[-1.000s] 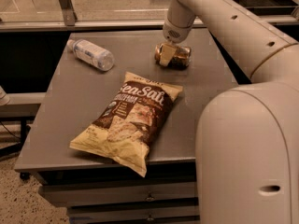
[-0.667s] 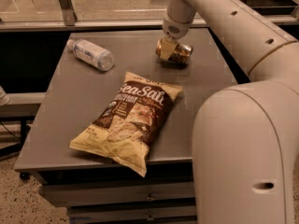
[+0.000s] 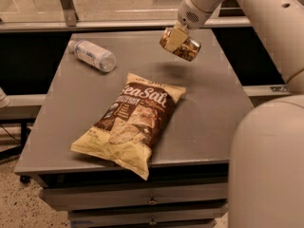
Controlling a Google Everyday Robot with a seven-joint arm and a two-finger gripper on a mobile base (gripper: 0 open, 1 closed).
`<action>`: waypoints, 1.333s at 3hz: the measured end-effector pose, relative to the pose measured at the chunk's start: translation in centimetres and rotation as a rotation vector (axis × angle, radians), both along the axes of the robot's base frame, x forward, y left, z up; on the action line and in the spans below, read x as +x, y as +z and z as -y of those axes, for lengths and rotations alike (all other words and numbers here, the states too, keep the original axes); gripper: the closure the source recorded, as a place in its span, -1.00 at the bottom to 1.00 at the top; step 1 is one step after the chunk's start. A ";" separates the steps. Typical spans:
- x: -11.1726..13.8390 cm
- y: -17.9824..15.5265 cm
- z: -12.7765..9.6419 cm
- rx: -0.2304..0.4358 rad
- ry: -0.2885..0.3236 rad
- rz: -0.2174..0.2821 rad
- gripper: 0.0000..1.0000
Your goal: Place orange can upright
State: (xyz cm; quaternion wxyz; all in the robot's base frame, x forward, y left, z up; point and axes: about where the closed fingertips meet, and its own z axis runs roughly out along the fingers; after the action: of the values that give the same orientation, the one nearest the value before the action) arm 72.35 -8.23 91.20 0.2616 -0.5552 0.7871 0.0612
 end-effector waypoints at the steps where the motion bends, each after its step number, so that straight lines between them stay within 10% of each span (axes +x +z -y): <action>1: -1.8 1.8 1.6 0.259 0.019 0.014 1.00; 4: -6.2 5.0 4.0 0.941 0.121 0.126 1.00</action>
Offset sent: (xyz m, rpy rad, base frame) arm -0.0641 -0.0524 0.0722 0.9106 -0.0876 0.1125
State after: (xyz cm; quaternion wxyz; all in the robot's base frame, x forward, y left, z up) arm 66.13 -12.22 96.20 0.5276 -0.4240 0.6229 0.3922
